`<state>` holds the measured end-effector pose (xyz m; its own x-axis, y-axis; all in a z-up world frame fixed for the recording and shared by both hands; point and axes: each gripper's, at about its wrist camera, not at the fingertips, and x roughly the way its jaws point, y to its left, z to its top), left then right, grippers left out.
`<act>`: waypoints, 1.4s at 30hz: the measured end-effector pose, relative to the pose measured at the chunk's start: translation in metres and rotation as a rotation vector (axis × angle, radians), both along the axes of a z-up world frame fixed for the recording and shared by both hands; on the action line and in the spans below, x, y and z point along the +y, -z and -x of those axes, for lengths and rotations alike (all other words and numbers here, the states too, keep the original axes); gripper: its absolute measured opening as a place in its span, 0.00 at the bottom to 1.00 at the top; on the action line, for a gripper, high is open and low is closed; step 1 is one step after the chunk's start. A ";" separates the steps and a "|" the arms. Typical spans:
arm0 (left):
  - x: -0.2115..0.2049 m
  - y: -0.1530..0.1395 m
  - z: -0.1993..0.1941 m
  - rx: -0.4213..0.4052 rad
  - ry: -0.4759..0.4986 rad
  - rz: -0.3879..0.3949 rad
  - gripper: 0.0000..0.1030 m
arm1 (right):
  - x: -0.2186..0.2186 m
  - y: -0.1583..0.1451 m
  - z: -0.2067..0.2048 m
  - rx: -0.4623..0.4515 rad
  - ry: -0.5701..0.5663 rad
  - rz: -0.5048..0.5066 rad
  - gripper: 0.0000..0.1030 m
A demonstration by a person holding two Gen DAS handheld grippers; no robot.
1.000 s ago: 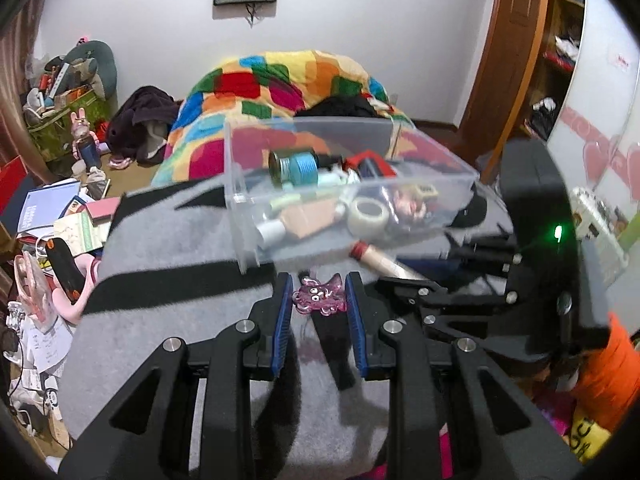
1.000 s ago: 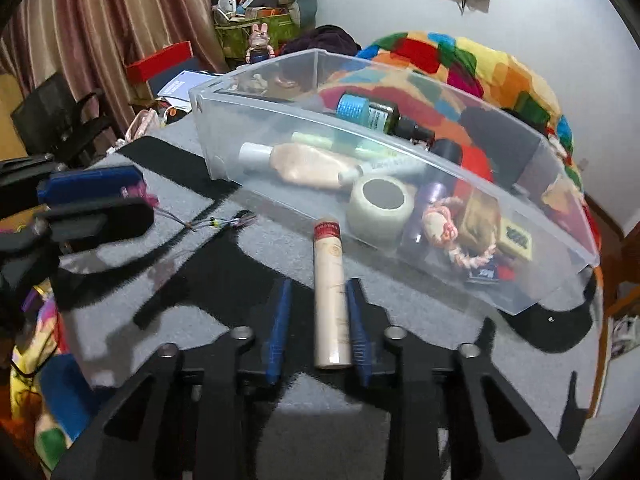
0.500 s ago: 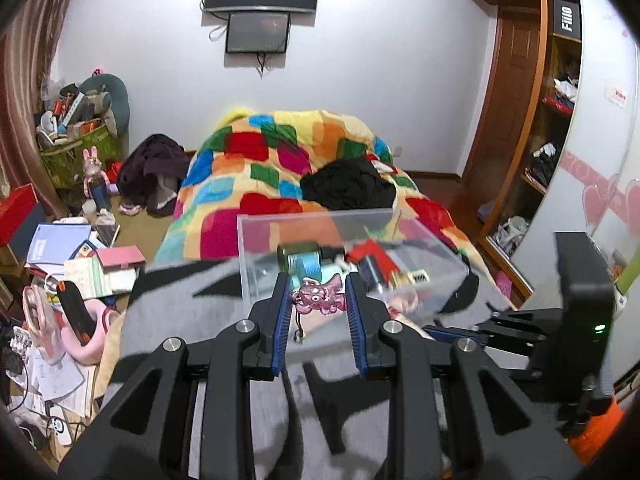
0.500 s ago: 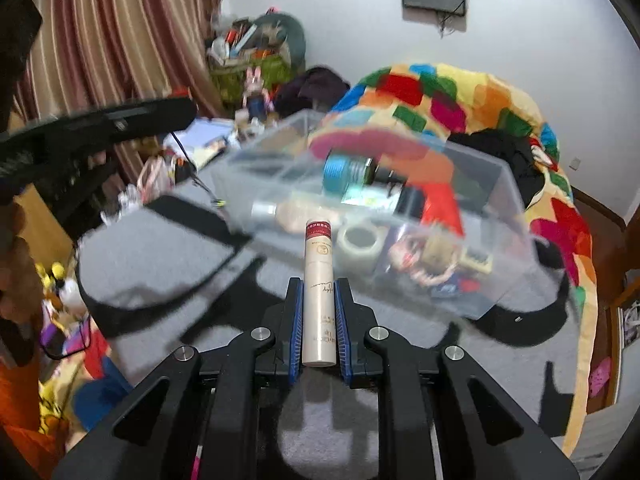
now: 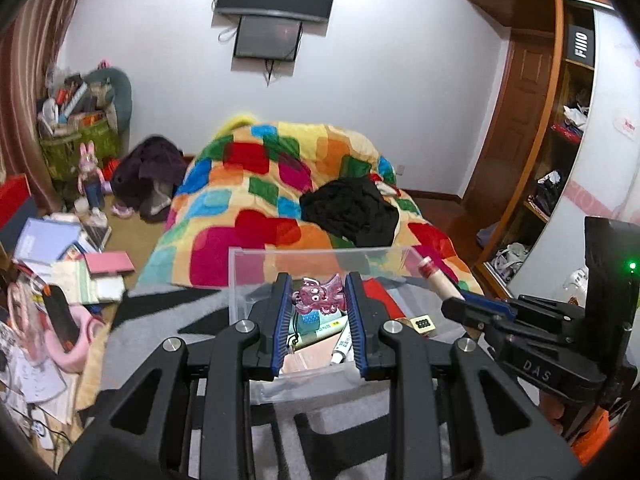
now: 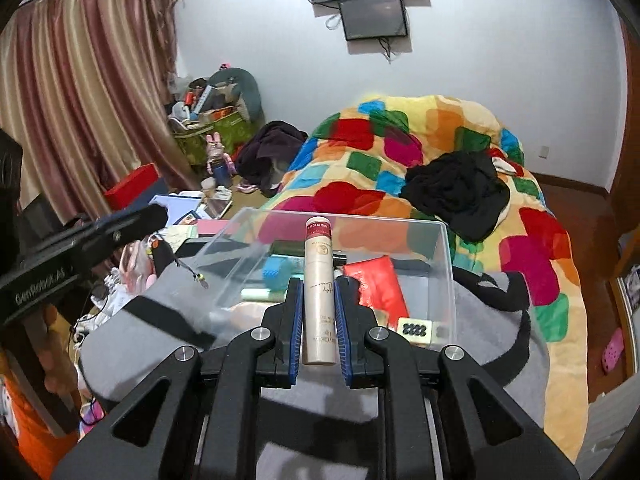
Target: Organize objects
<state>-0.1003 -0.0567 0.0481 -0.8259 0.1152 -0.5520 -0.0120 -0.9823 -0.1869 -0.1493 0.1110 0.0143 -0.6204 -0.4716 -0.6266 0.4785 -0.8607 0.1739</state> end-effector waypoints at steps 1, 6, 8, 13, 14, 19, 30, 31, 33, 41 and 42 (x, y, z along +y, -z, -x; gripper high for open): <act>-0.001 0.005 0.004 -0.016 0.000 -0.005 0.26 | -0.002 0.005 0.007 -0.015 0.005 -0.009 0.13; -0.004 0.039 0.029 -0.131 0.004 -0.023 0.26 | -0.007 0.028 0.031 -0.080 0.027 -0.042 0.13; -0.003 0.051 0.035 -0.168 0.010 -0.024 0.25 | -0.009 0.036 0.037 -0.100 0.028 -0.054 0.13; 0.002 0.066 0.038 -0.218 0.027 -0.028 0.26 | -0.010 0.044 0.035 -0.110 -0.002 -0.073 0.15; 0.003 0.065 0.037 -0.216 0.028 -0.026 0.26 | -0.010 0.044 0.033 -0.105 -0.005 -0.076 0.16; 0.009 0.055 0.029 -0.185 0.039 -0.005 0.26 | -0.006 0.037 0.023 -0.095 -0.025 -0.060 0.16; 0.021 0.030 -0.010 -0.092 0.031 0.051 0.46 | 0.014 0.000 -0.021 0.022 -0.025 -0.013 0.36; 0.022 0.029 -0.014 -0.085 0.031 0.057 0.48 | 0.015 -0.002 -0.025 0.026 -0.028 -0.010 0.36; 0.025 0.026 -0.022 -0.071 0.033 0.062 0.51 | 0.016 -0.004 -0.033 0.035 -0.030 -0.011 0.38; 0.029 0.024 -0.046 -0.036 0.030 0.062 0.65 | 0.017 -0.006 -0.062 0.082 -0.039 -0.026 0.46; 0.030 0.025 -0.048 -0.031 0.027 0.063 0.67 | 0.017 -0.005 -0.064 0.085 -0.039 -0.029 0.49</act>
